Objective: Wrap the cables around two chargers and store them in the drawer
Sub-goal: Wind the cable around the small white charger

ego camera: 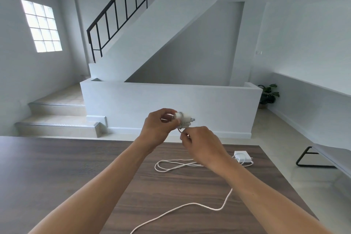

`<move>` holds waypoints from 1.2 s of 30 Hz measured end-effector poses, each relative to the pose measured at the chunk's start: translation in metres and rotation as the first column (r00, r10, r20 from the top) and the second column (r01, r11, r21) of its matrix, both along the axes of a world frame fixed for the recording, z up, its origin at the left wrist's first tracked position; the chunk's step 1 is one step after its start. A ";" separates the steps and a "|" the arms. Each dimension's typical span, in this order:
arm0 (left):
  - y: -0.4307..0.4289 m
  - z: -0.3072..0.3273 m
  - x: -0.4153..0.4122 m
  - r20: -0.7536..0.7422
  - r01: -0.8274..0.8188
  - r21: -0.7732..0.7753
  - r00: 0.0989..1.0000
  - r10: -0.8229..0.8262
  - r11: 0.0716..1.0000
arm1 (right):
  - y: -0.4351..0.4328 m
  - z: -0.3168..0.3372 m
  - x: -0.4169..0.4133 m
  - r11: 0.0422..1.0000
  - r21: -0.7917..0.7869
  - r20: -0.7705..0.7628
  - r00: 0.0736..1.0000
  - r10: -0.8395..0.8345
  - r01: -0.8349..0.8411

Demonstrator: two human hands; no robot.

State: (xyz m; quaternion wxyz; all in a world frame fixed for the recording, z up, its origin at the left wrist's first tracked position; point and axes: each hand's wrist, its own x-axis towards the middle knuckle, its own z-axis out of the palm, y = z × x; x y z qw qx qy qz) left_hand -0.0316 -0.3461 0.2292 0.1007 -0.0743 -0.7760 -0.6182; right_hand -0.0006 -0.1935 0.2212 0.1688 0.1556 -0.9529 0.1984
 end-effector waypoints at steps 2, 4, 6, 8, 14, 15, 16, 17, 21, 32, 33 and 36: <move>-0.005 -0.002 -0.001 -0.046 -0.074 -0.105 0.997 0.069 0.992 | -0.001 0.011 0.003 0.999 0.051 -0.040 0.999 0.014 -0.012; -0.009 -0.005 -0.001 -0.075 -0.105 -0.157 0.993 0.094 0.982 | 0.001 0.023 0.003 0.991 0.132 -0.098 0.994 0.037 -0.024; -0.011 -0.007 0.003 -0.108 -0.079 -0.190 0.992 0.059 0.979 | 0.004 0.035 0.001 0.983 0.179 -0.147 0.987 0.059 -0.032; -0.010 -0.006 0.007 -0.131 -0.036 -0.234 0.991 0.006 0.972 | 0.009 0.045 -0.003 0.977 0.207 -0.173 0.982 0.076 -0.040; -0.012 -0.001 0.010 -0.100 0.091 -0.328 0.986 -0.130 0.940 | 0.021 0.058 -0.012 0.980 0.180 -0.180 0.977 0.114 -0.081; -0.013 -0.001 0.010 -0.087 0.120 -0.304 0.984 -0.153 0.945 | 0.024 0.057 -0.015 0.986 0.139 -0.151 0.982 0.113 -0.093; -0.014 0.000 0.011 -0.073 0.156 -0.270 0.981 -0.182 0.950 | 0.027 0.057 -0.019 0.990 0.076 -0.110 0.986 0.123 -0.115; -0.015 0.001 0.012 -0.057 0.199 -0.229 0.975 -0.217 0.953 | 0.031 0.055 -0.023 0.990 -0.003 -0.062 0.988 0.143 -0.143; -0.015 0.006 0.020 -0.003 0.348 -0.076 0.937 -0.349 0.934 | 0.040 0.048 -0.033 0.940 -0.245 0.077 0.962 0.263 -0.237; 0.002 0.023 0.024 0.047 0.317 0.327 0.935 -0.351 0.890 | 0.021 -0.005 -0.024 0.927 -0.369 0.088 0.990 0.113 -0.073; 0.004 0.023 0.022 0.055 0.295 0.347 0.941 -0.334 0.890 | 0.015 -0.011 -0.022 0.925 -0.376 0.056 0.995 0.083 -0.056; 0.009 0.018 0.015 0.082 0.187 0.321 0.971 -0.224 0.928 | 0.000 -0.026 -0.014 0.942 -0.335 -0.040 0.999 0.015 -0.028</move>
